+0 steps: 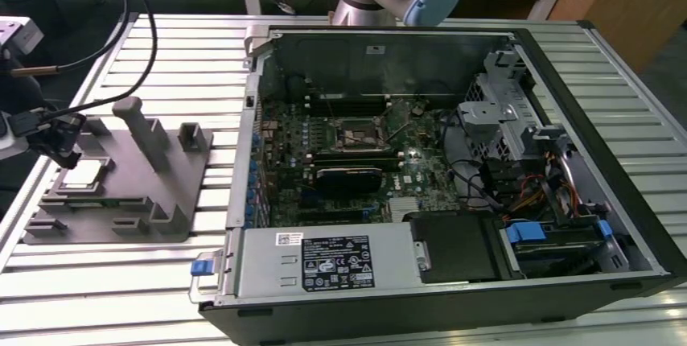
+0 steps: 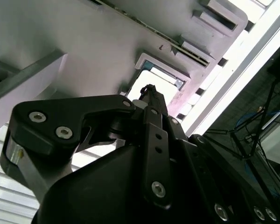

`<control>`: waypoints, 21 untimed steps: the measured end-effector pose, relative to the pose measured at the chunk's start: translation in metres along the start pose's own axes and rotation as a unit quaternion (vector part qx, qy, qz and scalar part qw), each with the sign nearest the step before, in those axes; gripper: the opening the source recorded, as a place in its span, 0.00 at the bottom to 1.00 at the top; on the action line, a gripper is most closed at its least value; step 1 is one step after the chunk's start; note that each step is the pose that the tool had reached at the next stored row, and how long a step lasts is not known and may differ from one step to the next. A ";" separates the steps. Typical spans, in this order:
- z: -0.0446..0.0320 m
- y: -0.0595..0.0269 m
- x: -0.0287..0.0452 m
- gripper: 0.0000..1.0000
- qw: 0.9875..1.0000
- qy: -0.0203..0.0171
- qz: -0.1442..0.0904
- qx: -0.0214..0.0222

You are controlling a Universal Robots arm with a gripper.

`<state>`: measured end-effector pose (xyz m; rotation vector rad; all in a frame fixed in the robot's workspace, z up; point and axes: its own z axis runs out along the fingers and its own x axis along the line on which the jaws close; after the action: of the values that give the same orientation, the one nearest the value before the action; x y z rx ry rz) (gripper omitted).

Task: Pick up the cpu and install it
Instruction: 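Pick up the cpu and move it towards the insertion slot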

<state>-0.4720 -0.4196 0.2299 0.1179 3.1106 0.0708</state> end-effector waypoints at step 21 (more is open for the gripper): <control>0.0317 0.0055 0.0109 0.11 1.000 0.000 -0.002 0.000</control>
<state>-0.4815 -0.4119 0.1982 0.1123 3.1109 0.0706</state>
